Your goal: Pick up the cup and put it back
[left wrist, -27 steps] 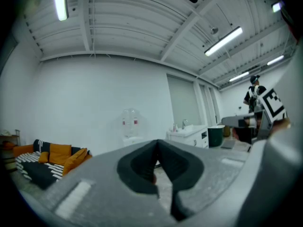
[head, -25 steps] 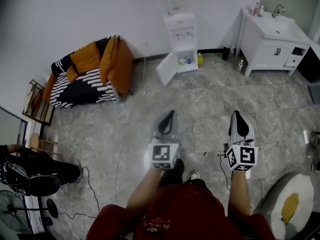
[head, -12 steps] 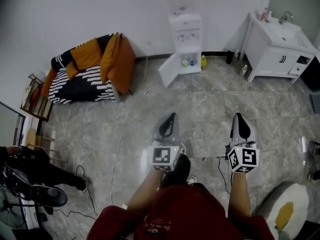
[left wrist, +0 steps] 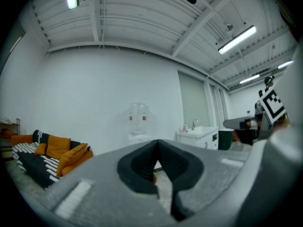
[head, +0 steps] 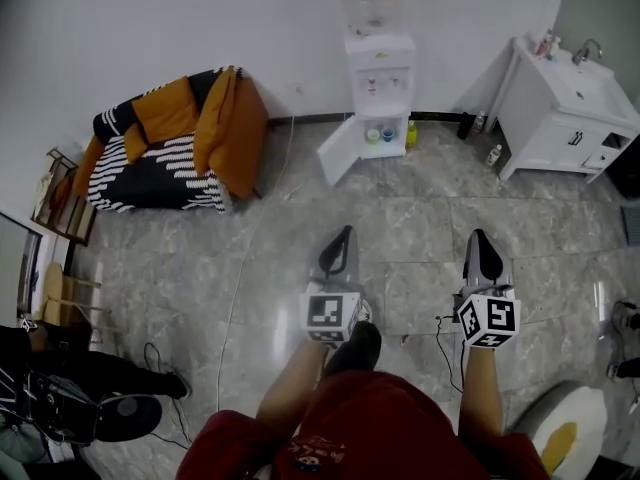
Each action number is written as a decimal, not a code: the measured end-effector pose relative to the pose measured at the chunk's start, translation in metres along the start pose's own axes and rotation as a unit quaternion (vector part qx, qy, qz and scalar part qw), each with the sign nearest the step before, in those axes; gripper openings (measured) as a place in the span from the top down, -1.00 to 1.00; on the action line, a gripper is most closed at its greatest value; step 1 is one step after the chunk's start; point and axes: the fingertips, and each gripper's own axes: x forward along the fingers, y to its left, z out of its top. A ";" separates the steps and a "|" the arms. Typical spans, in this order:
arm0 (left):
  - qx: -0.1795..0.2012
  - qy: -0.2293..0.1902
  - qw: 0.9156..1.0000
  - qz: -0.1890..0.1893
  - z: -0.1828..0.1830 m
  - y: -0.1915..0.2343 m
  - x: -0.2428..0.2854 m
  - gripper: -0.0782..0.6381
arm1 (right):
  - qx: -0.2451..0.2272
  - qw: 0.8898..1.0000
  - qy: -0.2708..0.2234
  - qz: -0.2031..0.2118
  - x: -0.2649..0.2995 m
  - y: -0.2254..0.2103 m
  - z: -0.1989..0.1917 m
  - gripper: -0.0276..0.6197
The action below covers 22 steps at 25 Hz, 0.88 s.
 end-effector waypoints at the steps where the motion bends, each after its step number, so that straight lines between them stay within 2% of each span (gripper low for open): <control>1: 0.000 0.000 1.000 -0.001 0.003 0.010 0.014 0.78 | -0.001 1.000 0.002 0.000 0.017 0.000 0.003 0.92; 7: -0.002 -0.003 1.000 -0.002 0.016 0.085 0.105 0.78 | -0.009 1.000 0.012 0.001 0.134 0.008 0.022 0.92; 16: -0.002 -0.005 1.000 0.001 0.020 0.168 0.192 0.78 | -0.026 1.000 0.008 0.003 0.259 0.021 0.038 0.92; 22: 0.007 -0.006 1.000 0.004 0.024 0.207 0.239 0.78 | -0.027 1.000 0.003 0.004 0.318 0.024 0.047 0.92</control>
